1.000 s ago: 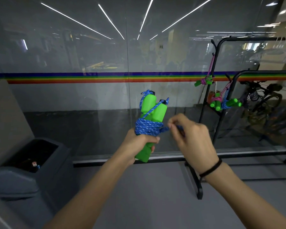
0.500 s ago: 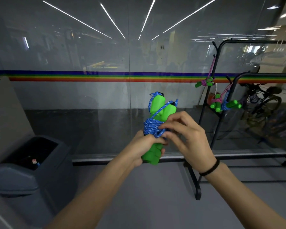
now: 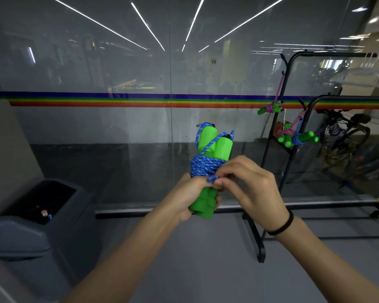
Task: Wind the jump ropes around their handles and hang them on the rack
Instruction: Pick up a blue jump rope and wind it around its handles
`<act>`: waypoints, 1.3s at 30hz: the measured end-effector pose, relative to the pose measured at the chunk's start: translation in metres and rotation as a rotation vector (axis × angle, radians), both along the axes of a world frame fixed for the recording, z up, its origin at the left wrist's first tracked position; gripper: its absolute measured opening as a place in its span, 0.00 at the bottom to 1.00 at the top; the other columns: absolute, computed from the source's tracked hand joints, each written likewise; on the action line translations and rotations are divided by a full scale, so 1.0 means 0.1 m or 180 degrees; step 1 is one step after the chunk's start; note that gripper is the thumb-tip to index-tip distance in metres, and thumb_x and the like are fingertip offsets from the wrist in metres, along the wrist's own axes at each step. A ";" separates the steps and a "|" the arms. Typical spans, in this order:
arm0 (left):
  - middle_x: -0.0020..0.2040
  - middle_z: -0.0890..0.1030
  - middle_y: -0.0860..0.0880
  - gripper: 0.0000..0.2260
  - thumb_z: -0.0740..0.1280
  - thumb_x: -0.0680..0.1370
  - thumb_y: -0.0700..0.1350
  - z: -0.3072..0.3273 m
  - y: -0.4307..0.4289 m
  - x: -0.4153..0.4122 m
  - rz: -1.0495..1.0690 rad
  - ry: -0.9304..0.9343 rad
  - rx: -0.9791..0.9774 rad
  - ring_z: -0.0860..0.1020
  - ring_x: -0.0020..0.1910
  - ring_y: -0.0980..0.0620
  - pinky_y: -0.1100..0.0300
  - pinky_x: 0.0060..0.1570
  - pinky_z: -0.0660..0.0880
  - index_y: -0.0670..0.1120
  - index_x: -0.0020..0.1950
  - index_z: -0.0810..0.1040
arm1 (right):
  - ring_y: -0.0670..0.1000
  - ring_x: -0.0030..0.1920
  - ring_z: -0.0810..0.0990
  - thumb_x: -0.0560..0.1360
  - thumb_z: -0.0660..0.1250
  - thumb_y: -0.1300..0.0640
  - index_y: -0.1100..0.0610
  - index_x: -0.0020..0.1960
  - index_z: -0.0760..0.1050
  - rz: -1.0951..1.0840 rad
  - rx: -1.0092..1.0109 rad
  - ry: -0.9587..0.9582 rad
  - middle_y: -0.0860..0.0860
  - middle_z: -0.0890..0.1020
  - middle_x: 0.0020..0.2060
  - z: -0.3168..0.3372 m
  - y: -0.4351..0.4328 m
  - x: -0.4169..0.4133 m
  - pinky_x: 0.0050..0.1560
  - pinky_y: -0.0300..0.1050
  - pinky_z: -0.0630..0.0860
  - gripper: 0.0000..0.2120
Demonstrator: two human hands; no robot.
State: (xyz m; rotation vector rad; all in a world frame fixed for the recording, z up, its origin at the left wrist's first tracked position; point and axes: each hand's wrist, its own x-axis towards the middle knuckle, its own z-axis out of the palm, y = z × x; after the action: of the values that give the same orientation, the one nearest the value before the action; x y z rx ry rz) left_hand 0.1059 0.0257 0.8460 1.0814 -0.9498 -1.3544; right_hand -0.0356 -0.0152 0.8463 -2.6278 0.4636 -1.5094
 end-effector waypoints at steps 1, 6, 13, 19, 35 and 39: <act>0.32 0.76 0.44 0.07 0.64 0.71 0.31 0.00 0.01 0.00 0.0008 0.0026 0.0033 0.73 0.26 0.49 0.62 0.27 0.74 0.42 0.39 0.77 | 0.50 0.42 0.76 0.73 0.68 0.59 0.62 0.44 0.79 -0.0121 0.0040 -0.0089 0.53 0.79 0.39 0.01 -0.02 0.00 0.46 0.39 0.73 0.06; 0.32 0.78 0.43 0.07 0.64 0.70 0.31 -0.07 0.04 0.06 0.0079 -0.0157 0.0169 0.74 0.25 0.48 0.60 0.29 0.75 0.41 0.43 0.77 | 0.48 0.44 0.79 0.69 0.71 0.58 0.60 0.39 0.80 -0.0310 0.0520 0.0028 0.51 0.82 0.42 0.06 -0.05 0.07 0.46 0.39 0.75 0.05; 0.36 0.75 0.39 0.07 0.65 0.69 0.30 -0.17 0.08 0.16 0.0205 -0.0758 0.0175 0.74 0.24 0.50 0.60 0.28 0.72 0.41 0.42 0.74 | 0.48 0.38 0.79 0.64 0.76 0.57 0.55 0.35 0.80 -0.0985 0.0825 0.1038 0.47 0.82 0.35 0.20 0.01 0.20 0.44 0.44 0.75 0.05; 0.37 0.76 0.40 0.07 0.66 0.70 0.31 -0.18 0.11 0.29 0.0212 -0.0836 0.0162 0.74 0.23 0.51 0.61 0.27 0.72 0.40 0.43 0.75 | 0.44 0.36 0.78 0.65 0.75 0.57 0.56 0.42 0.76 -0.1169 0.1094 0.1116 0.45 0.80 0.33 0.22 0.09 0.35 0.45 0.38 0.75 0.10; 0.31 0.79 0.43 0.04 0.65 0.69 0.33 -0.28 0.23 0.62 -0.0095 -0.0481 0.0452 0.74 0.26 0.48 0.60 0.31 0.72 0.40 0.39 0.78 | 0.50 0.30 0.68 0.64 0.59 0.51 0.52 0.36 0.66 -0.1066 0.0607 0.0968 0.44 0.68 0.29 -0.07 0.24 0.71 0.31 0.45 0.69 0.05; 0.29 0.78 0.44 0.06 0.63 0.71 0.32 -0.33 0.25 0.67 -0.0160 -0.0369 0.0465 0.73 0.23 0.50 0.62 0.28 0.71 0.41 0.37 0.77 | 0.47 0.31 0.67 0.67 0.60 0.53 0.55 0.40 0.69 -0.1023 0.0648 0.0596 0.42 0.68 0.32 -0.19 0.33 0.76 0.32 0.46 0.70 0.06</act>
State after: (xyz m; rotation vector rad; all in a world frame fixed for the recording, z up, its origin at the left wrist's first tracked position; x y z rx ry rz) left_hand 0.1726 0.0511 0.8128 1.2654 -0.9797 -1.4321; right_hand 0.0405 0.0180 0.8269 -2.6345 1.0400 -1.2080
